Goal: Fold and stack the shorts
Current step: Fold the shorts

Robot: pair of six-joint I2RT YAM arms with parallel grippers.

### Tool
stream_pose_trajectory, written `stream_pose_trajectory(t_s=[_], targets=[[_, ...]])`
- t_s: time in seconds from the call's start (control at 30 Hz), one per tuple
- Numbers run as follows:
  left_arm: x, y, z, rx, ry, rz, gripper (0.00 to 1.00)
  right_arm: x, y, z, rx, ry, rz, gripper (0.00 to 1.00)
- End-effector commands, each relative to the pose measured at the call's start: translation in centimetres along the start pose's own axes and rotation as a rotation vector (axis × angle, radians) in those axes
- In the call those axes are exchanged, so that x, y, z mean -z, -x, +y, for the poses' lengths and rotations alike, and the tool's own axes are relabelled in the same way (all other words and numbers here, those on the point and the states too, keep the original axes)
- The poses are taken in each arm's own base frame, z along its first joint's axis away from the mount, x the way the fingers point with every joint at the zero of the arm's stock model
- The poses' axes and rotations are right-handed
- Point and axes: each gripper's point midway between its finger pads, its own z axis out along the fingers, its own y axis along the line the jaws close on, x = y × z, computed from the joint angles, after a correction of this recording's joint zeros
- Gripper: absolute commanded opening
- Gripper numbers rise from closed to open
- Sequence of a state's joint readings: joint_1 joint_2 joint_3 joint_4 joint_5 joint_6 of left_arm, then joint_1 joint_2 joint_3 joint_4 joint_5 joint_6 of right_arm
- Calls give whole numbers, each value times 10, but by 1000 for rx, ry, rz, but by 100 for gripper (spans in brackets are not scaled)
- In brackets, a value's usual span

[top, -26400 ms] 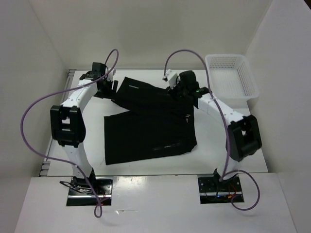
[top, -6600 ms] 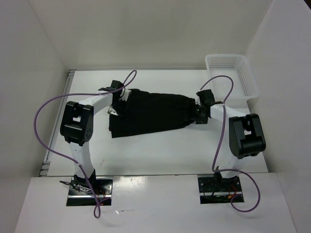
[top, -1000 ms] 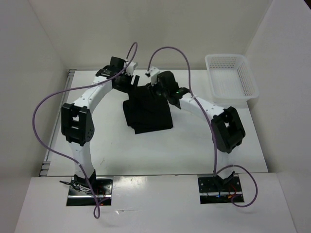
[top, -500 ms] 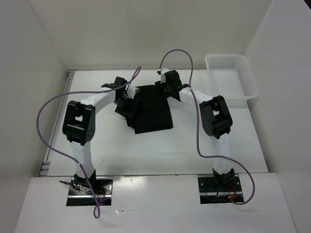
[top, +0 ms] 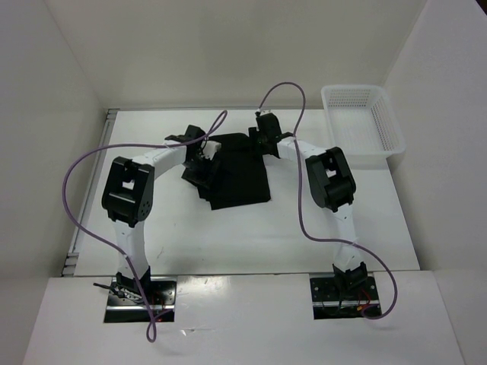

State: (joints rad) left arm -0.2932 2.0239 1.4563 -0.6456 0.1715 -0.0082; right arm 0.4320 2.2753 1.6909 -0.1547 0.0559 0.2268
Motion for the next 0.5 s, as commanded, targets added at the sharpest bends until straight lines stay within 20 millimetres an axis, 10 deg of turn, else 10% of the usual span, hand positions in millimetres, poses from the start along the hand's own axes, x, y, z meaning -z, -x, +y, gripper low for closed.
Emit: stream_pose_trajectory(t_s=[0.0,0.17,0.3,0.47], targets=[[3,-14,18,0,99,37,77,1,31,-15,-9,-109,-84,56],[39,19,8,-21,80,-91,80,33,91,-11,79,-113,-235,82],[84,52,-8,-52,41,-242,90,99,156,-7,62,-133,-372,100],[147,74,-18,-79,36,-419,94,162,165,-13,265,-94,-391,100]])
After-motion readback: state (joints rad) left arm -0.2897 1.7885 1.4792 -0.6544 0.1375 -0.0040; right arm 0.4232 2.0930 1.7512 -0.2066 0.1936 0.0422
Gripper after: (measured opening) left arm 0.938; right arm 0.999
